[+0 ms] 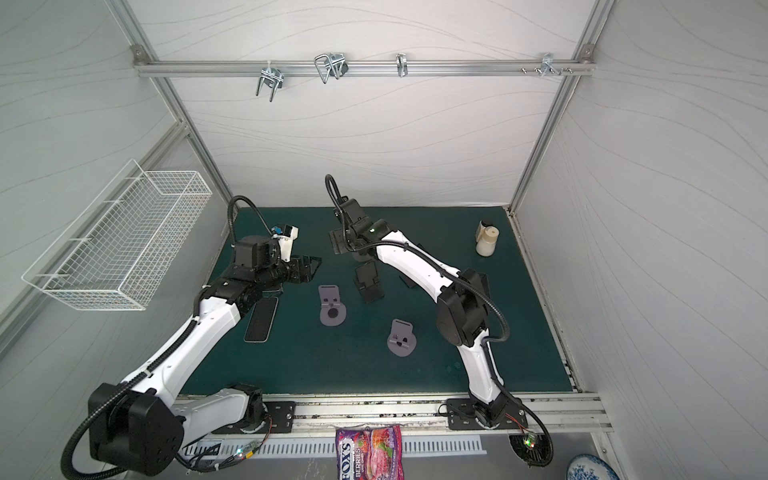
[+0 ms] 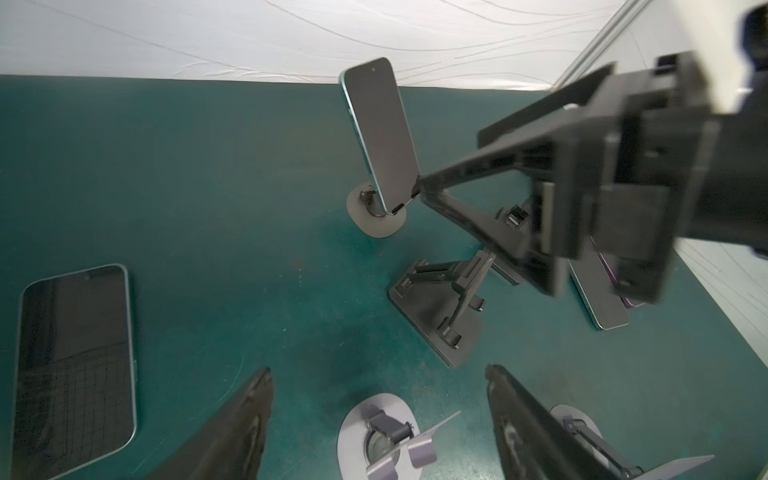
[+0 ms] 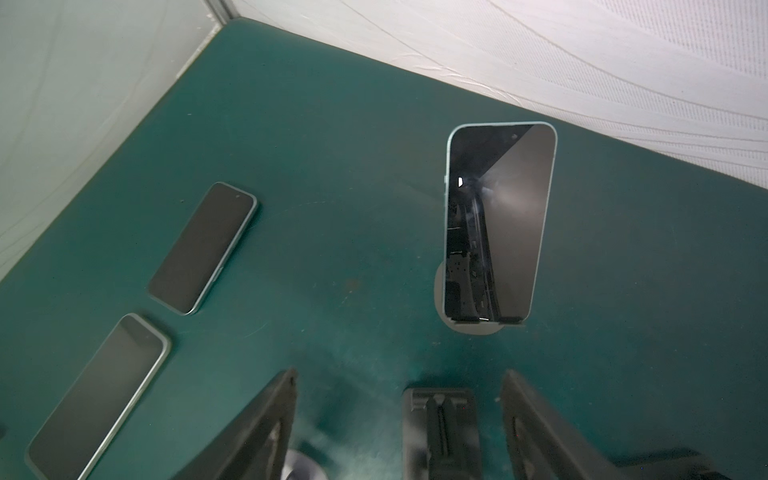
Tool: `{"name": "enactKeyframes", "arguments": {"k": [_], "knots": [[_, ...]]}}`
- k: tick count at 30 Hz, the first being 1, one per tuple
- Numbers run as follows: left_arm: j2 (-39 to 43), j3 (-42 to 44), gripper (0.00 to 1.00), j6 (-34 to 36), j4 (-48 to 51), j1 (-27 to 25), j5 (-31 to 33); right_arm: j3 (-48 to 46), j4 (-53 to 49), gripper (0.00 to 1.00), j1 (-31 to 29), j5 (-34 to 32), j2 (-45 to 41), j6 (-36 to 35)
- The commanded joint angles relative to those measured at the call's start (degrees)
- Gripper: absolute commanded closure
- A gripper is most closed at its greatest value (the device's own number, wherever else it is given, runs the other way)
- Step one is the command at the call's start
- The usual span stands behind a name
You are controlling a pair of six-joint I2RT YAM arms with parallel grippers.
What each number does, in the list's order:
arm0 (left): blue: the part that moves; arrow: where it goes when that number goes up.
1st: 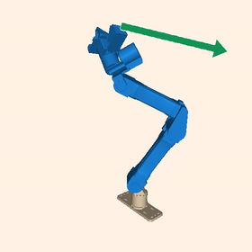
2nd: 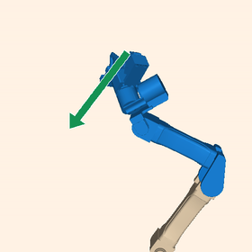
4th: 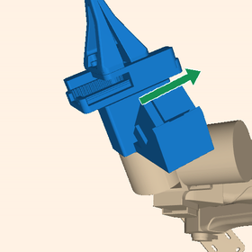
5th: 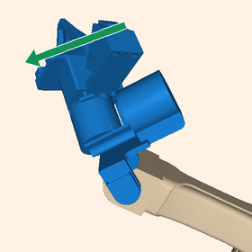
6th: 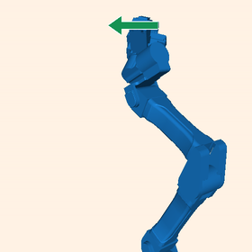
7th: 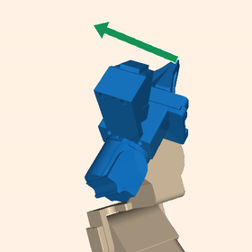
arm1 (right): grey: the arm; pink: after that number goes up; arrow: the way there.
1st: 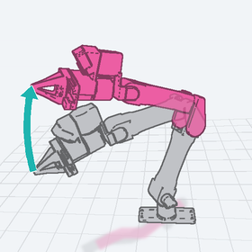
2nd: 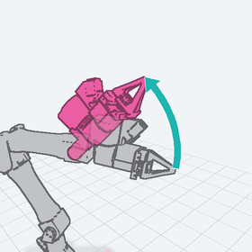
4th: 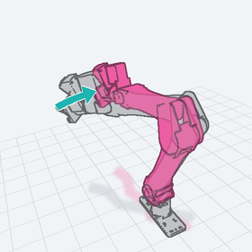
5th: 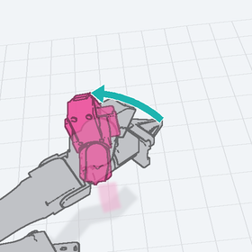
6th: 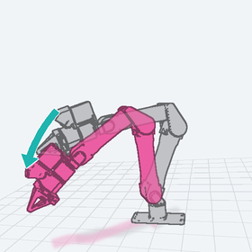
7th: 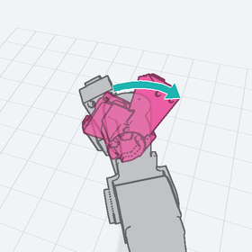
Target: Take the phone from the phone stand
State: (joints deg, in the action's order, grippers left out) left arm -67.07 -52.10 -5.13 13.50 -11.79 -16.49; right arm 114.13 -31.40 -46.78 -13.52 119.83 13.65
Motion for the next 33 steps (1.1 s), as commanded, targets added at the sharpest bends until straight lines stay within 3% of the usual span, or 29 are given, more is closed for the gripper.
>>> {"name": "enactKeyframes", "arguments": {"k": [1, 15, 21, 33], "knots": [[-0.3, -3.2, 0.19, 1.4, -5.2, -0.9, 0.5, 2.5, 1.3, 0.21, 1.4, -0.1, 2.0, 0.2], [0.7, 0.9, 0.18, 4.5, -12.5, -1.4, -2.8, 5.4, 1.9, 0.2, 5.8, 3.0, 7.0, -0.3], [2.6, 4.7, 0.18, 9.2, -16.3, -2.1, -6.6, 5.8, 2.3, 0.19, 6.4, 3.0, 8.5, -0.5], [6.3, 9.7, 0.17, 18.6, -14.6, -3.6, -11.6, 7.9, 3.1, 0.18, 6.7, 3.8, 12.1, -0.4]]}}
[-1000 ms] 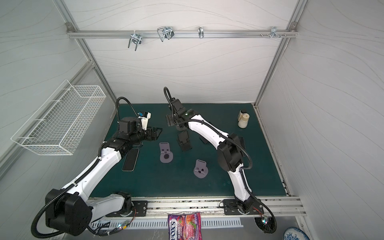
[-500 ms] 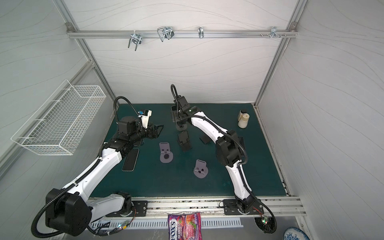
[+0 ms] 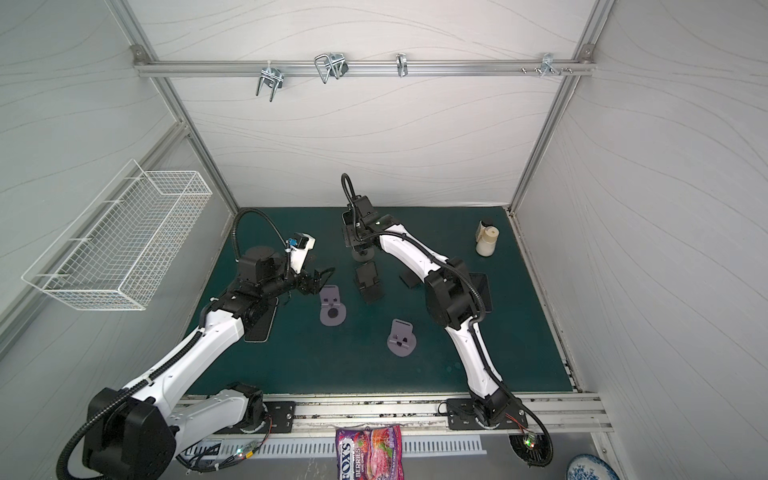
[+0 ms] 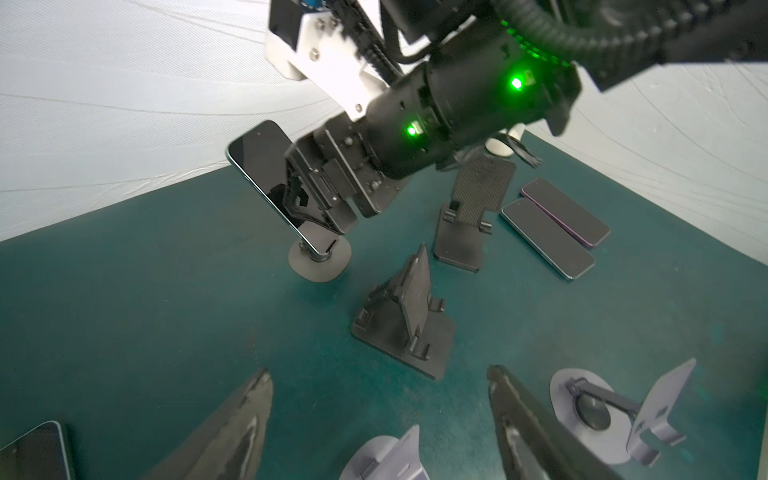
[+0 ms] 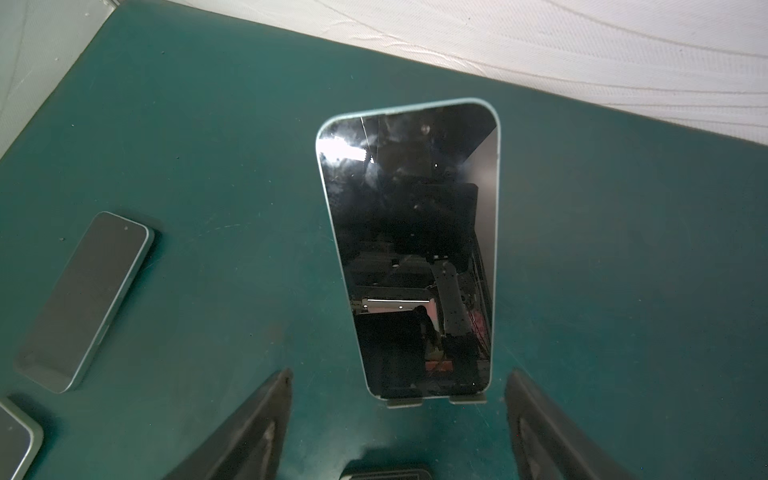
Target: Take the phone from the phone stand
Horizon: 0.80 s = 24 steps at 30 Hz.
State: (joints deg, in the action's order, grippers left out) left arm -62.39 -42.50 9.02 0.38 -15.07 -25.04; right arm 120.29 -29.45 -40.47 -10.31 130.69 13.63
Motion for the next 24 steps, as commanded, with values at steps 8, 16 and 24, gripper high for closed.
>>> {"name": "enactKeyframes", "arguments": {"k": [8, 16, 24], "knots": [[3.8, 0.8, 0.17, 11.0, 1.1, -0.7, -5.3, 3.1, 1.6, 0.17, 1.0, 0.8, 3.1, -0.9], [5.0, 1.4, 0.17, 12.1, 1.2, -0.9, -4.6, 4.6, 2.3, 0.16, 1.5, 1.1, 4.9, -1.7], [5.4, 3.0, 0.17, 13.9, 1.5, -1.3, -3.1, 7.4, 2.2, 0.15, 1.5, 1.0, 7.2, -2.7]]}}
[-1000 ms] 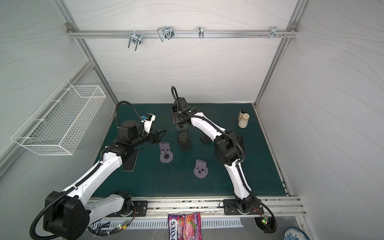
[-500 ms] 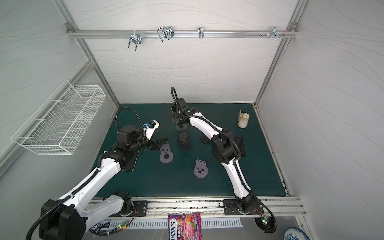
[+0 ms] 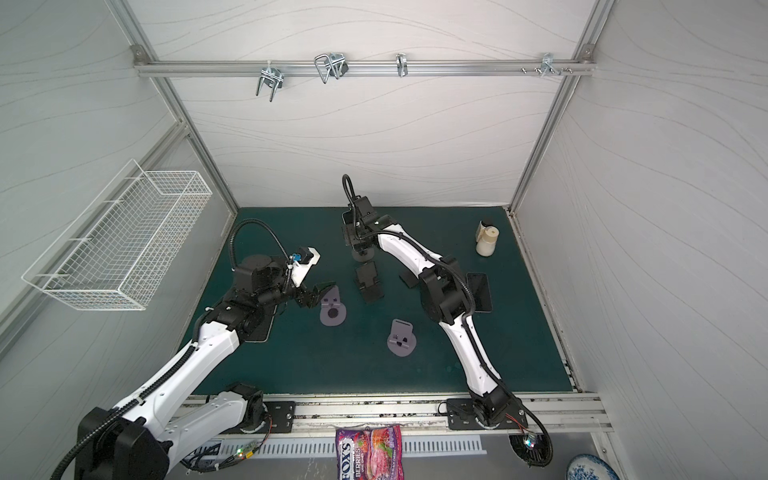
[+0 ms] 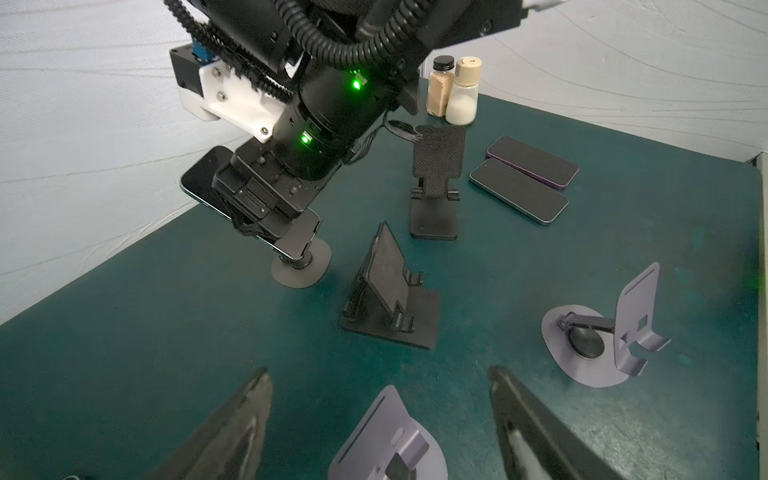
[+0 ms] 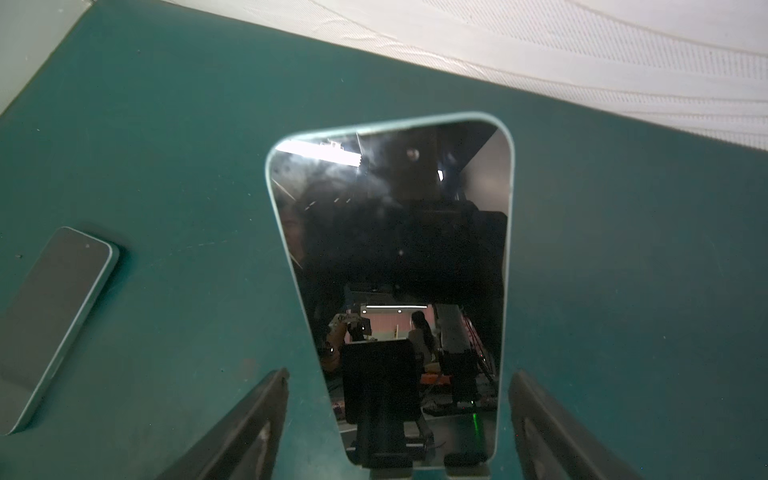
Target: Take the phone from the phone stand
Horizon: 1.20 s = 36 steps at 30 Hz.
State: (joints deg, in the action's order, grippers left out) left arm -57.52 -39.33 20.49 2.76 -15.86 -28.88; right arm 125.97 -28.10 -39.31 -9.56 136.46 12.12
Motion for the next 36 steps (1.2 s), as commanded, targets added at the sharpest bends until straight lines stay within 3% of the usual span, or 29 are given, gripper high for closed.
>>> {"name": "enactKeyframes", "arguments": {"k": [1, 36], "knots": [[0.4, -0.1, 0.17, 2.6, -0.9, -0.6, 0.9, 1.8, 0.9, 0.14, 0.4, 0.2, 1.7, -1.3], [-0.5, 2.5, 0.16, 7.1, -3.6, -1.5, 1.6, 4.0, 3.2, 0.12, 2.1, -0.7, 6.3, -3.7]]}}
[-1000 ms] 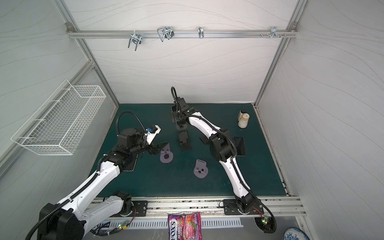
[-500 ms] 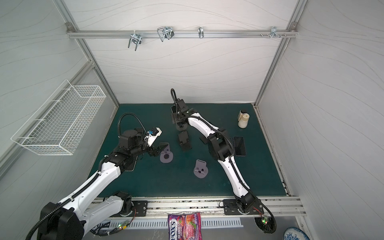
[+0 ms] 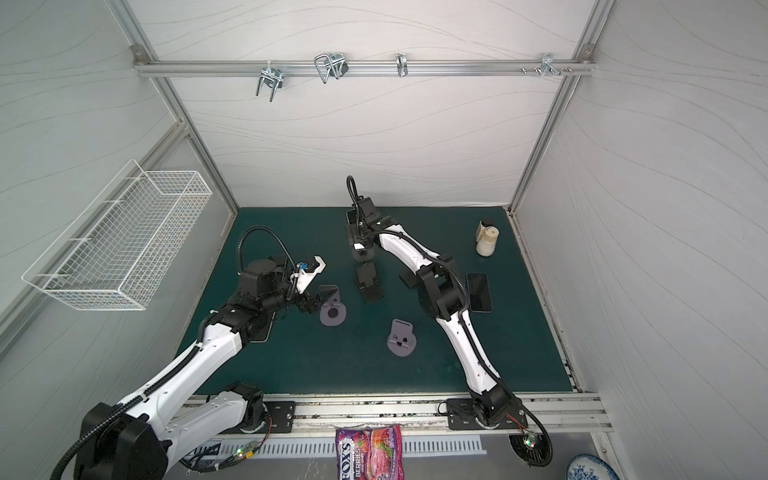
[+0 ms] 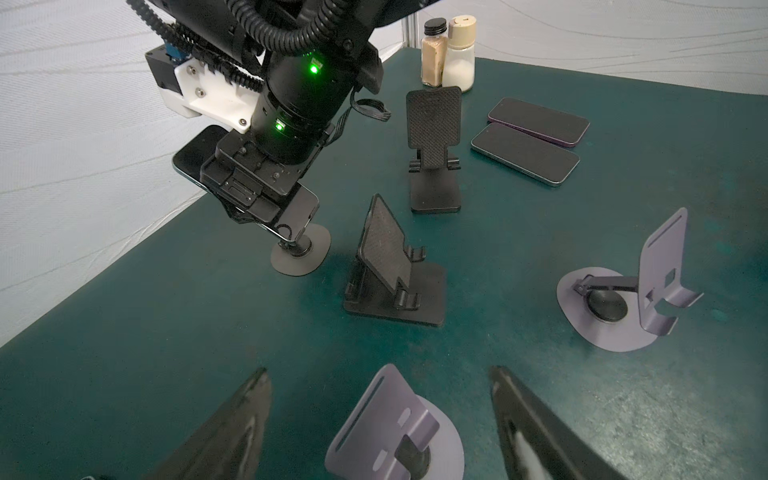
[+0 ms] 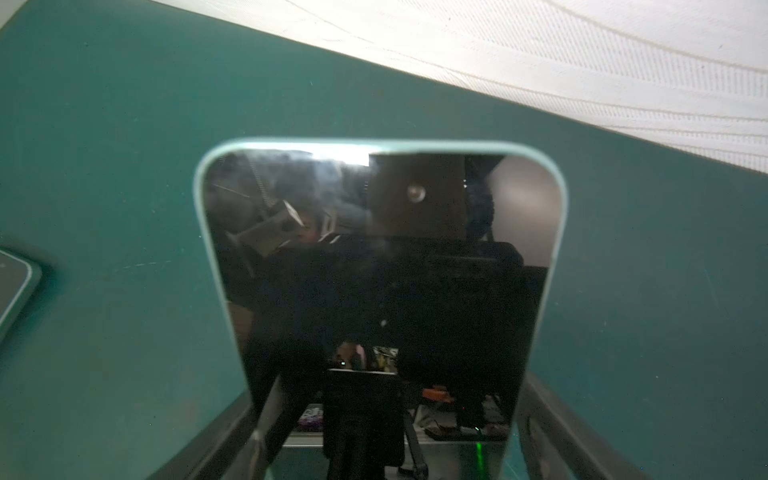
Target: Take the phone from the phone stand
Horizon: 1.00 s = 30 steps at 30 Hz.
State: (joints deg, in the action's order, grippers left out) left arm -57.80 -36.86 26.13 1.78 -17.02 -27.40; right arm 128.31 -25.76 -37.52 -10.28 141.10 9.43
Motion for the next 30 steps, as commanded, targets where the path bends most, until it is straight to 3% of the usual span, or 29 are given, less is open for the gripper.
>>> {"name": "enactKeyframes", "arguments": {"k": [1, 30], "knots": [[-0.2, 0.0, 0.16, 1.5, -2.7, -0.4, 0.3, 1.8, 0.9, 0.12, 0.3, 0.0, 1.8, -1.1], [0.5, 0.4, 0.16, 2.0, -3.1, -0.3, 0.6, 0.6, 2.2, 0.24, 0.3, -2.1, -1.1, -1.9]]}}
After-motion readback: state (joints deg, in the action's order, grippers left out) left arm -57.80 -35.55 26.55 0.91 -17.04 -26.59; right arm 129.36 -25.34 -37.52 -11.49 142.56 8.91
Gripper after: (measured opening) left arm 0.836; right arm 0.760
